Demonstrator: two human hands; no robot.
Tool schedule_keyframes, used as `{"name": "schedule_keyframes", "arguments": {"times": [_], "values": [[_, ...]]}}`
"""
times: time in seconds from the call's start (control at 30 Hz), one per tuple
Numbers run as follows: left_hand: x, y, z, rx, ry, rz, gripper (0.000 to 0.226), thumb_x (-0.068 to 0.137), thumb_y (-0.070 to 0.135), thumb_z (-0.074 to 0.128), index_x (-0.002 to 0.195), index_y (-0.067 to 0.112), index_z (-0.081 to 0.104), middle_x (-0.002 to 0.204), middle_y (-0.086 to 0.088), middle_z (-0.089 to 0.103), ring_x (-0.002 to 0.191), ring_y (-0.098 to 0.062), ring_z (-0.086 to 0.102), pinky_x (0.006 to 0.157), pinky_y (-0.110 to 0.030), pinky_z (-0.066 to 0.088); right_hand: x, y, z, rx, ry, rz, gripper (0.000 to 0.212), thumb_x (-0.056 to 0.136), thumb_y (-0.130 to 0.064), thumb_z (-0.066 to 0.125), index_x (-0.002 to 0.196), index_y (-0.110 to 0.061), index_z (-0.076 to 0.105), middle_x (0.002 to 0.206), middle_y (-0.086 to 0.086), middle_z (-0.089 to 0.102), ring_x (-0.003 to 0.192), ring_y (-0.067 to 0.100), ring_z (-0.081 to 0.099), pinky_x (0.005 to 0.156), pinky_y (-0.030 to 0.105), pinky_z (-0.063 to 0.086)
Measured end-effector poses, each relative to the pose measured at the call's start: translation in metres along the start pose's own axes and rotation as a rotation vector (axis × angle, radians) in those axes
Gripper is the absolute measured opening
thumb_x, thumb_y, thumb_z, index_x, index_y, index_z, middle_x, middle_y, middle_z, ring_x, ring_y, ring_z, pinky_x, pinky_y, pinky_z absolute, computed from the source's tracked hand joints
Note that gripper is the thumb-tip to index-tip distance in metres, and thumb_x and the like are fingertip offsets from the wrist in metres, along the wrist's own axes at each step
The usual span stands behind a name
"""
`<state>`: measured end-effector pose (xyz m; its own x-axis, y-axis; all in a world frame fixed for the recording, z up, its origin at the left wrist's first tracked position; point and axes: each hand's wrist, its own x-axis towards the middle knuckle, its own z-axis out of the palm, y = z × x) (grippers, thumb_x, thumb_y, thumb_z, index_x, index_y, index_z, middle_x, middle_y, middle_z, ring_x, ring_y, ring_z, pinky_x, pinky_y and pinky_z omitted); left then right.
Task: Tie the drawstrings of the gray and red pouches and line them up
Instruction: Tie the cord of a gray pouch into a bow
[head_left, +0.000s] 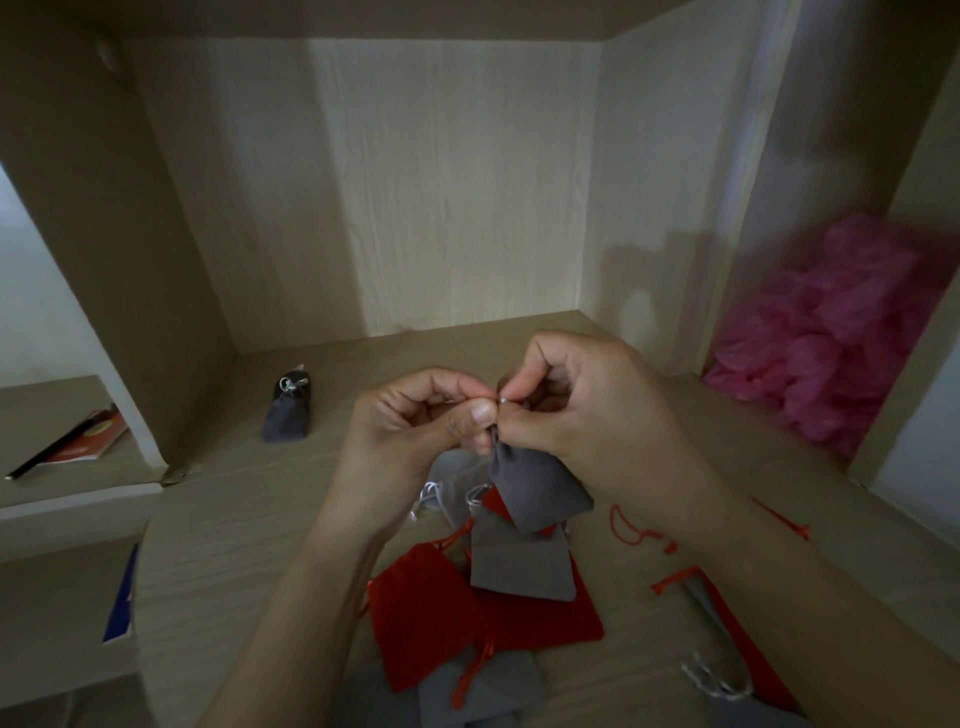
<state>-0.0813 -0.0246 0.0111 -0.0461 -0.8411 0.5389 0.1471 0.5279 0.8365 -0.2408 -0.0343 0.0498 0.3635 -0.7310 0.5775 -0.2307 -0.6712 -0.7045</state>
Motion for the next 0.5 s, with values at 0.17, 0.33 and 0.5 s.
{"name": "schedule_keyframes", "arguments": {"times": [0.17, 0.33, 0.5], "values": [[0.0001, -0.0024, 0.0030, 0.024, 0.000, 0.020, 0.015, 0.077, 0.009, 0.071, 0.073, 0.023, 0.070, 0.059, 0.004, 0.061, 0.056, -0.006, 0.056, 0.061, -0.016, 0.047, 0.0040, 0.0058, -0.0018, 0.064, -0.036, 0.006, 0.017, 0.066, -0.015, 0.074, 0.065, -0.022, 0.059, 0.065, -0.003, 0.068, 0.061, 0.009, 0.065, 0.057, 0.028, 0.052], [-0.0018, -0.0010, 0.0077, -0.148, -0.046, -0.061, 0.010, 0.077, 0.011, 0.070, 0.076, 0.021, 0.069, 0.056, 0.002, 0.055, 0.056, -0.006, 0.052, 0.059, -0.015, 0.046, 0.0047, 0.0000, -0.0079, 0.244, -0.135, 0.041, 0.021, 0.073, 0.013, 0.068, 0.067, -0.004, 0.057, 0.057, -0.007, 0.067, 0.054, 0.000, 0.064, 0.053, 0.011, 0.045], [-0.0021, -0.0011, 0.0086, -0.147, -0.035, -0.108, 0.017, 0.082, 0.008, 0.059, 0.073, 0.018, 0.070, 0.053, 0.002, 0.053, 0.054, -0.005, 0.051, 0.057, -0.014, 0.045, 0.0009, -0.0022, -0.0029, 0.012, -0.020, -0.031, 0.018, 0.064, -0.011, 0.074, 0.063, -0.021, 0.058, 0.062, -0.002, 0.067, 0.057, 0.009, 0.064, 0.053, 0.022, 0.050]]}}
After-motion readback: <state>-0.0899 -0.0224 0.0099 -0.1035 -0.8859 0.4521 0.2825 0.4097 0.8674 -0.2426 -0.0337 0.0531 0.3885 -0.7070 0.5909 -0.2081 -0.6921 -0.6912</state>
